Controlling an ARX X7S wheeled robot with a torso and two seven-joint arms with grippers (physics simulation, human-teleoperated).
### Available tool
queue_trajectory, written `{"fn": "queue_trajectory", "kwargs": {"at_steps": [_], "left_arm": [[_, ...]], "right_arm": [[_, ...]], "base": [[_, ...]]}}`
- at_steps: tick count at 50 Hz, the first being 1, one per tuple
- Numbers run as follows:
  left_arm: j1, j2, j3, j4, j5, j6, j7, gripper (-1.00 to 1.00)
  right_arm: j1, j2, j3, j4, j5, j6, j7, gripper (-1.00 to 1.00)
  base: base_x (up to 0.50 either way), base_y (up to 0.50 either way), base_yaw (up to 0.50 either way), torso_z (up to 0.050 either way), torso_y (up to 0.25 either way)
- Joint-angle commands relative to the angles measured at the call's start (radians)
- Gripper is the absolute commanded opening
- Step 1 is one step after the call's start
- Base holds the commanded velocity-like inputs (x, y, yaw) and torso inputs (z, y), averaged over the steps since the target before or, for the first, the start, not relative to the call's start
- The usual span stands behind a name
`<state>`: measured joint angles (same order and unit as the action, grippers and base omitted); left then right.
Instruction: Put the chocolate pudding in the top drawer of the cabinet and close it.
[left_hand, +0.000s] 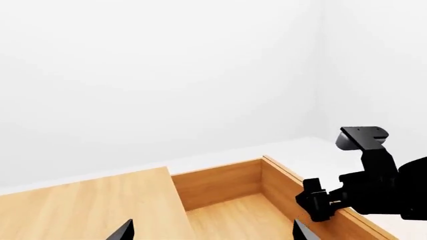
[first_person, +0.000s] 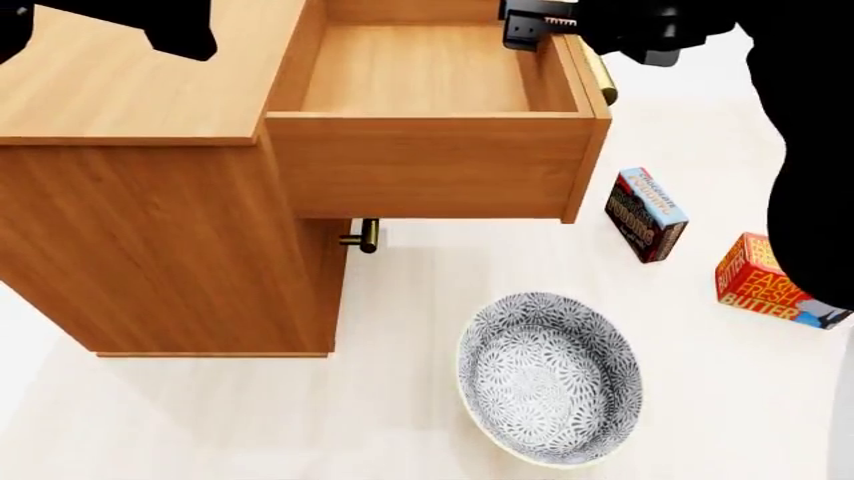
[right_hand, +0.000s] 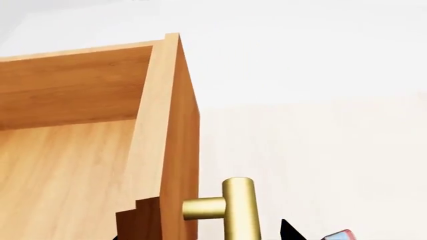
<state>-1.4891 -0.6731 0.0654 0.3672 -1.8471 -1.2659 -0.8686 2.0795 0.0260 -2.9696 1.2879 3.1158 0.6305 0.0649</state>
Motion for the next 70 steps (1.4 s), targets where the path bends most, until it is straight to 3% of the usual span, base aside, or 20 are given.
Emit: {"fn": "queue_trajectory", "kwargs": {"at_steps": [1, 12, 38, 59, 70], "left_arm": [[0.004, -0.002, 0.005, 0.003, 0.005, 0.009, 0.003, 1.0], [0.003, 0.002, 0.011, 0.001, 0.022, 0.016, 0.02, 1.0], [-0.007, -0.004, 0.031, -0.008, 0.046, 0.025, 0.041, 1.0], [-0.024, -0.016, 0.049, 0.0, 0.022, 0.039, 0.005, 1.0], [-0.024, -0.007, 0.061, 0.005, 0.024, 0.051, -0.009, 1.0]], "right_arm": [[-0.03, 0.037, -0.165, 0.021, -0.071, -0.003, 0.032, 1.0], [-0.007, 0.053, -0.166, 0.021, -0.095, -0.007, 0.008, 1.0], [0.117, 0.093, -0.16, 0.021, -0.089, -0.076, -0.21, 1.0], [0.056, 0.274, -0.097, 0.021, -0.033, -0.377, -0.416, 1.0], [-0.018, 0.344, -0.106, 0.02, -0.073, -0.455, -0.49, 1.0]], "base": [[0.0, 0.0, 0.0, 0.0, 0.0], [0.0, 0.0, 0.0, -0.001, -0.002], [0.0, 0.0, 0.0, 0.0, 0.0], [0.0, 0.0, 0.0, 0.0, 0.001], [0.0, 0.0, 0.0, 0.0, 0.0]]}}
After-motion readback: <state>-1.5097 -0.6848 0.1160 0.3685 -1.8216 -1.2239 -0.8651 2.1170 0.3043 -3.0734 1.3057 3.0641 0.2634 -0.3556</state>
